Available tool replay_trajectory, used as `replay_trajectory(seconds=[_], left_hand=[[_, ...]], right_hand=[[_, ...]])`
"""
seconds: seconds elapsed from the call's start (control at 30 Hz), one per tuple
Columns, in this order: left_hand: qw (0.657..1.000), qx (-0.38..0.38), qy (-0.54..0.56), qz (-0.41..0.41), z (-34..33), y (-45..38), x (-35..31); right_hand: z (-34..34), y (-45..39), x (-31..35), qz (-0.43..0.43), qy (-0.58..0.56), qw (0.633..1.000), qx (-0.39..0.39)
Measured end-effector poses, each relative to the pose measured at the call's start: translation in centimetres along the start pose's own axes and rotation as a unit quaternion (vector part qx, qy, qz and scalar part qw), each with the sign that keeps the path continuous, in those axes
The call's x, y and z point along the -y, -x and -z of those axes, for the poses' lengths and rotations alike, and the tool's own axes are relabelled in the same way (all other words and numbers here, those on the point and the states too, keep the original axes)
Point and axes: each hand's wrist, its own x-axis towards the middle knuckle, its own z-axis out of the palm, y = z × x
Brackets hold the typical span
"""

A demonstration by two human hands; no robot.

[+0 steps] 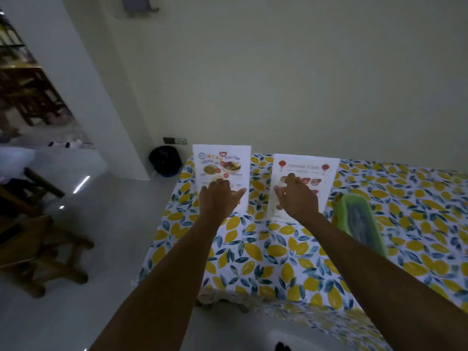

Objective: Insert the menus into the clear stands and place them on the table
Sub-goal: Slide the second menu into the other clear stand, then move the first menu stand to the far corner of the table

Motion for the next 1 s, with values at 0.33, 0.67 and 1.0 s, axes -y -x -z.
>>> replay_trajectory(seconds=[0.33, 0.67, 1.0], left_hand=[[0.998, 0.009, -0.045, 0.049, 1.3, 2.2, 9.2], [0.994, 0.057, -0.054, 0.073, -3.5, -3.2, 13.2], [0.984, 0.086, 0.106, 0.116, -8.6, -10.9, 14.0]], right_hand=[[-3.7, -0.3, 8.0, 0.051, 0.001, 0.994, 0.096], [-10.4, -5.8, 7.1, -0.037, -0.066, 0.985, 0.156], [-14.9, -11.3, 7.6, -0.104, -0.108, 0.981, 0.124]])
